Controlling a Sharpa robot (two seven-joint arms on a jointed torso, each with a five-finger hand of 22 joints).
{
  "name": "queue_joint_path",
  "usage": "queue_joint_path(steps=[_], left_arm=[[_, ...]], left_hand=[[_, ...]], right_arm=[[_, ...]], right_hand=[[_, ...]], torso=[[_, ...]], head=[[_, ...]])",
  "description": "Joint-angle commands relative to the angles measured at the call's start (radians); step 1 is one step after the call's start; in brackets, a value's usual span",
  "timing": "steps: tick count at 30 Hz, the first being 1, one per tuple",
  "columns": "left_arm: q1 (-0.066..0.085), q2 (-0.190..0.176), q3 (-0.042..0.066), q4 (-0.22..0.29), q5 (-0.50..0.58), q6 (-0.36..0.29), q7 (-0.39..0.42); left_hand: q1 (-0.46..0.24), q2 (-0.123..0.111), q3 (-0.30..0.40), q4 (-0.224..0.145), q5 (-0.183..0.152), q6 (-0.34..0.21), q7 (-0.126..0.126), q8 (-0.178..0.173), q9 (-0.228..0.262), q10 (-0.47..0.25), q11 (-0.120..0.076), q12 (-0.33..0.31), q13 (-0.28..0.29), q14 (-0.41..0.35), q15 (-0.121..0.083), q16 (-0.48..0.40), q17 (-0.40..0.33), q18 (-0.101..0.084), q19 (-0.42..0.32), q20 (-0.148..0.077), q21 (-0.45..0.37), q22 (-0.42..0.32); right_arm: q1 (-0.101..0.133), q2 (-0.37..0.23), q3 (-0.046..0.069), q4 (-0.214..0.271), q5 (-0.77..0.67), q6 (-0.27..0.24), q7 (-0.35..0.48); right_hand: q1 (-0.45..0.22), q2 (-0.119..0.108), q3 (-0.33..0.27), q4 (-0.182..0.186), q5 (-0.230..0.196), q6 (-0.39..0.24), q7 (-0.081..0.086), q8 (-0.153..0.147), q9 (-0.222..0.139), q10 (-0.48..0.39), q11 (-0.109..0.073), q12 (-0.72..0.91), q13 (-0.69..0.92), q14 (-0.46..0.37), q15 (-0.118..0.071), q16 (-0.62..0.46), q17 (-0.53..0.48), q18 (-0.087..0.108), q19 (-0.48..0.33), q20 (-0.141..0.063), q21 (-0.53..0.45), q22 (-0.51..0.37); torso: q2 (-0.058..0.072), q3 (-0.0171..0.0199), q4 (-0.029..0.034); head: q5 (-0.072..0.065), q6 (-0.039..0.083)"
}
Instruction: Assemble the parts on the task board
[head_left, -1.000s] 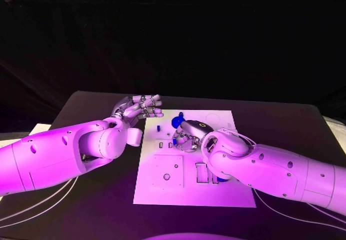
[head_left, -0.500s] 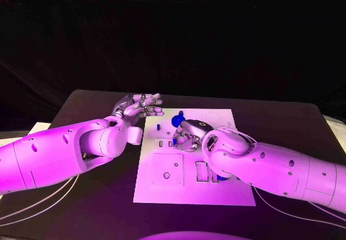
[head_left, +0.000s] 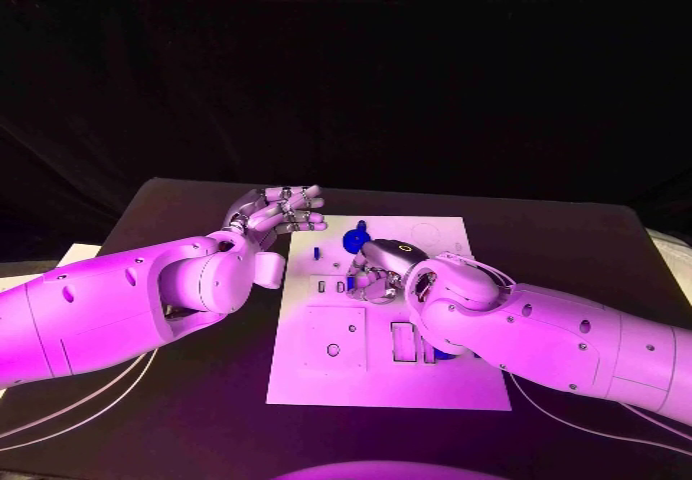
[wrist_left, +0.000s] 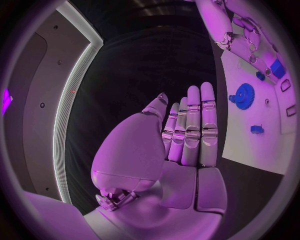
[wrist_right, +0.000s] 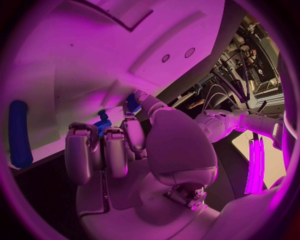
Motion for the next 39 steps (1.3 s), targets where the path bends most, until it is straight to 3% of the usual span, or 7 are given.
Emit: queue_joint_path(steps=[1, 16, 19, 30, 32, 37, 39], left_arm=[[0.001, 0.002, 0.001, 0.000, -0.003, 0.020, 0.008], [0.001, 0.002, 0.001, 0.000, -0.003, 0.020, 0.007], [0.001, 0.002, 0.001, 0.000, -0.003, 0.020, 0.007], [0.000, 0.004, 0.001, -0.011, -0.056, 0.007, -0.012], [0.000, 0.004, 0.001, -0.014, -0.100, -0.009, -0.046], [0.000, 0.002, 0.001, -0.026, -0.241, -0.004, -0.230], [0.000, 0.001, 0.001, -0.028, -0.331, 0.037, -0.371]], left_hand=[[-0.002, -0.005, 0.006, 0.000, -0.004, 0.007, 0.002, -0.007, -0.001, 0.005, 0.003, -0.006, -0.001, -0.008, 0.000, -0.001, 0.001, 0.008, -0.008, -0.001, 0.004, 0.001], [-0.002, -0.005, 0.006, 0.000, -0.004, 0.006, 0.003, -0.008, -0.001, 0.004, 0.003, -0.007, -0.001, -0.009, 0.000, -0.002, 0.002, 0.008, -0.008, -0.001, 0.004, 0.002], [-0.002, -0.005, 0.007, 0.000, -0.004, 0.006, 0.003, -0.008, -0.001, 0.004, 0.003, -0.007, -0.002, -0.009, 0.000, -0.002, 0.003, 0.008, -0.009, 0.000, 0.004, 0.002], [-0.010, -0.010, 0.017, 0.002, -0.004, 0.011, -0.003, -0.013, 0.000, 0.020, -0.008, -0.007, 0.001, 0.091, -0.023, 0.066, 0.066, 0.011, 0.053, -0.017, 0.061, 0.032], [-0.026, -0.017, 0.020, 0.013, -0.005, -0.006, -0.009, -0.020, -0.002, 0.072, -0.025, 0.014, 0.014, 0.187, -0.043, 0.176, 0.144, 0.011, 0.124, -0.039, 0.135, 0.072], [-0.073, -0.041, 0.014, 0.038, -0.007, 0.012, -0.039, 0.008, 0.007, 0.178, -0.073, 0.124, 0.107, 0.207, -0.076, 0.946, 0.854, -0.044, 0.208, -0.073, 0.570, 0.530], [-0.095, -0.029, 0.009, 0.051, -0.007, 0.039, -0.055, 0.031, 0.017, 0.191, -0.075, 0.180, 0.155, 0.207, -0.078, 1.081, 0.989, -0.053, 0.210, -0.083, 0.662, 0.633]], right_arm=[[-0.008, 0.002, -0.008, -0.007, -0.012, 0.048, -0.026], [-0.008, 0.007, -0.011, -0.008, -0.013, 0.004, -0.029], [-0.008, 0.004, -0.012, -0.002, -0.014, -0.044, -0.035], [-0.009, -0.049, -0.007, 0.076, 0.031, -0.312, 0.125], [-0.003, -0.076, -0.002, 0.110, 0.070, -0.330, 0.207], [0.029, -0.160, 0.009, 0.190, 0.158, -0.326, 0.348], [0.051, -0.202, 0.012, 0.218, 0.216, -0.301, 0.378]], right_hand=[[-0.004, -0.018, -0.009, 0.002, 0.003, -0.018, 0.005, -0.009, -0.005, -0.015, 0.002, -0.020, 0.028, 0.086, 0.010, -0.003, 0.190, -0.009, 0.001, 0.008, -0.006, 0.006], [-0.035, -0.045, -0.049, 0.019, -0.012, -0.079, 0.017, -0.009, -0.023, -0.061, 0.015, -0.108, -0.031, 0.082, 0.022, -0.013, 0.176, -0.005, -0.008, 0.022, -0.019, -0.015], [-0.050, -0.060, -0.085, 0.039, -0.040, -0.157, 0.031, -0.011, -0.026, -0.068, 0.027, -0.115, -0.038, 0.083, 0.032, -0.011, 0.180, -0.005, -0.009, 0.028, -0.021, -0.017], [-0.028, -0.060, -0.145, 0.078, -0.048, -0.175, 0.036, -0.005, -0.022, -0.062, 0.033, -0.092, -0.030, 0.088, 0.038, 0.001, 0.200, -0.006, -0.003, 0.036, -0.016, -0.006], [-0.023, -0.056, -0.176, 0.103, -0.068, -0.191, 0.042, -0.008, -0.023, -0.064, 0.039, -0.087, -0.029, 0.090, 0.042, 0.007, 0.211, -0.008, -0.001, 0.040, -0.014, -0.001], [0.007, -0.045, -0.197, 0.116, -0.062, -0.193, 0.043, -0.005, -0.021, -0.068, 0.040, -0.085, -0.031, 0.090, 0.045, 0.006, 0.210, -0.007, -0.002, 0.043, -0.014, 0.000], [0.026, -0.037, -0.195, 0.111, -0.047, -0.186, 0.041, -0.001, -0.020, -0.070, 0.038, -0.085, -0.032, 0.090, 0.043, 0.005, 0.210, -0.007, -0.002, 0.043, -0.014, 0.000]], torso=[[0.000, 0.0001, -0.0004], [0.000, -0.0008, 0.0008], [0.000, -0.0008, 0.0005], [-0.001, 0.0006, -0.0014], [-0.001, -0.0003, -0.0013], [-0.004, 0.0004, -0.0058], [-0.006, 0.0012, -0.0097]], head=[[-0.002, 0.000], [-0.004, -0.002], [-0.004, -0.003], [-0.003, -0.002], [-0.003, -0.002], [0.002, 0.002], [0.005, 0.002]])
